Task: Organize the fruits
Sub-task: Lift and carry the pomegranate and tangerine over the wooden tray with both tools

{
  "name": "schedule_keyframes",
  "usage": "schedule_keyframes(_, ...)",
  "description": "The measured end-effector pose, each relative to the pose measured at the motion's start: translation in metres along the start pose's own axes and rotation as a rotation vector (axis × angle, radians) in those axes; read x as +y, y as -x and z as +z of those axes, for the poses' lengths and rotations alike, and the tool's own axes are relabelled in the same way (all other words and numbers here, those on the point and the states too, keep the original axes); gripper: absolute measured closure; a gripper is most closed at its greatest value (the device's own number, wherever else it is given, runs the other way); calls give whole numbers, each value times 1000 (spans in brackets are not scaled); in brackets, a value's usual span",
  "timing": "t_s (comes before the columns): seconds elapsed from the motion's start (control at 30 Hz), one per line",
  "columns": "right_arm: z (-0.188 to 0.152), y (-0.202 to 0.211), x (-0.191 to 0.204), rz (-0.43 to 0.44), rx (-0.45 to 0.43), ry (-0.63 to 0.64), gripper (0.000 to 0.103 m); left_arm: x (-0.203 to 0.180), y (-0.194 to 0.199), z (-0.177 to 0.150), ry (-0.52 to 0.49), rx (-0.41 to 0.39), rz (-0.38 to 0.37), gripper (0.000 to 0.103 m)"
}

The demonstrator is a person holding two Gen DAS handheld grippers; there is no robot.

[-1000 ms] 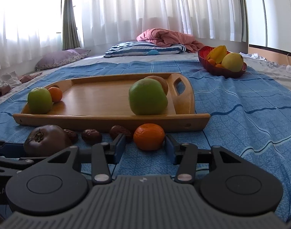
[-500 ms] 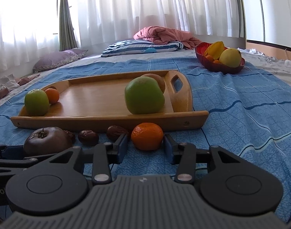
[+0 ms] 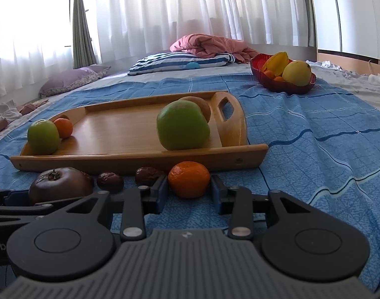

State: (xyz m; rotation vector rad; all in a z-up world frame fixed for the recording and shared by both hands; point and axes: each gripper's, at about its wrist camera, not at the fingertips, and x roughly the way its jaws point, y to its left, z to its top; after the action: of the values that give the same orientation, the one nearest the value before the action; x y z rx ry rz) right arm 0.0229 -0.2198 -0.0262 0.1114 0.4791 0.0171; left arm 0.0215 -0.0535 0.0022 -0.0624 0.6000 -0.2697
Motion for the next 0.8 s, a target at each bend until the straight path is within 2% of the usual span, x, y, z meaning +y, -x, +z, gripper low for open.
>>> schedule_keyframes(0.33, 3, 12, 1, -28, -44, -2, 64, -1, 7, 4, -16, 13, -25, 42)
schedule_keyframes(0.8, 18, 27, 5, -19, -102, -11, 64, -3, 32, 17, -57, -37, -30, 42)
